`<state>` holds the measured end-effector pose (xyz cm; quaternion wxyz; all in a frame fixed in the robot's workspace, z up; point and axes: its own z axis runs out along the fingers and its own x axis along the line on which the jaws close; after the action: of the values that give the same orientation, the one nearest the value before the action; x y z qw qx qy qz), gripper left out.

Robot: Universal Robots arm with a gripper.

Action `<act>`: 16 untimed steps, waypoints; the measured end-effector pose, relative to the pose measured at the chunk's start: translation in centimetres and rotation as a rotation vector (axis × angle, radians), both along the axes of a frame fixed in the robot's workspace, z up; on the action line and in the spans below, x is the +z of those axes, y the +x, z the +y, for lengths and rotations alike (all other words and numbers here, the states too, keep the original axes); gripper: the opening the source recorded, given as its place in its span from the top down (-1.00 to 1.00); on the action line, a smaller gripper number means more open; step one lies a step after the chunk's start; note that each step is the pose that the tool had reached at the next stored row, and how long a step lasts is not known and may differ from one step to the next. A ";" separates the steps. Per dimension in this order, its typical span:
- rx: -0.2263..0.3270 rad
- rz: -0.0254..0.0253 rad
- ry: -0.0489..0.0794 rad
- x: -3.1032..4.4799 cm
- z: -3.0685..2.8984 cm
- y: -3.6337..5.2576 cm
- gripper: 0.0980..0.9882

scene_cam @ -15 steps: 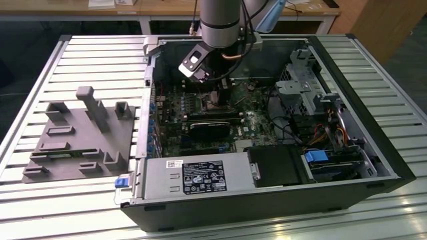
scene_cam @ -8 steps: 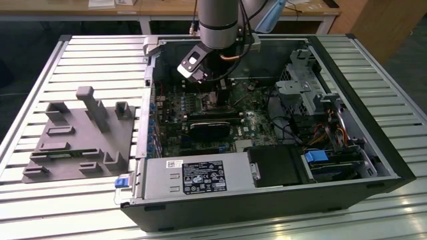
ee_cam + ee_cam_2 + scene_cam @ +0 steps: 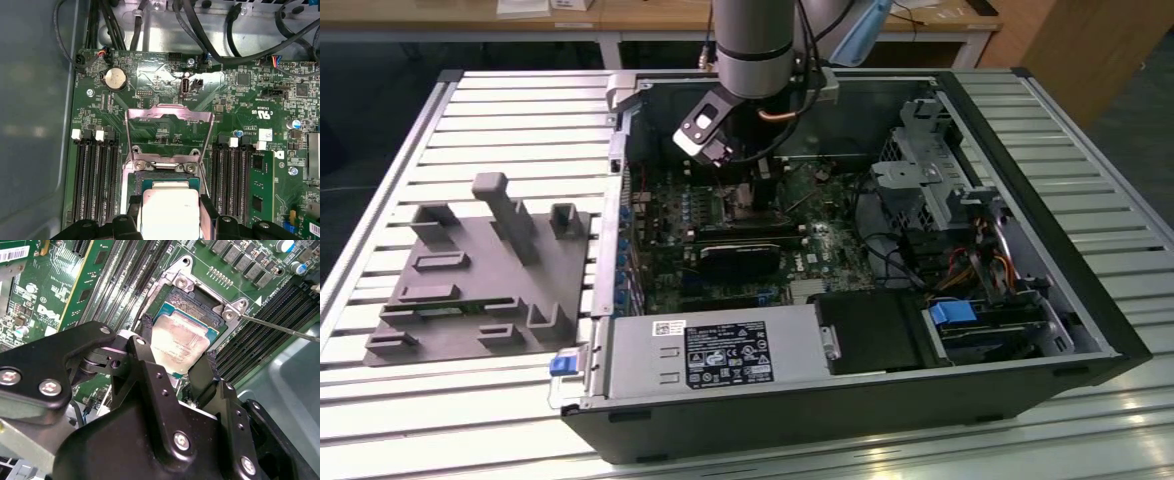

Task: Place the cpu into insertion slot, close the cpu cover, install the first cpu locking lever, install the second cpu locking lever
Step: 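Place the cpu into insertion slot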

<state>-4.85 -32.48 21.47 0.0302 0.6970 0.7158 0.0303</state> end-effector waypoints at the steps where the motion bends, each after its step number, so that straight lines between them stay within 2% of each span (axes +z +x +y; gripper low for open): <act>1: -0.003 0.0000 0.000 -0.03 0.01 -0.02 0.01; 16: -0.036 0.0000 0.000 -0.91 0.39 -0.15 0.01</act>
<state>-5.00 -32.08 20.56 0.0308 0.7098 0.7031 0.0297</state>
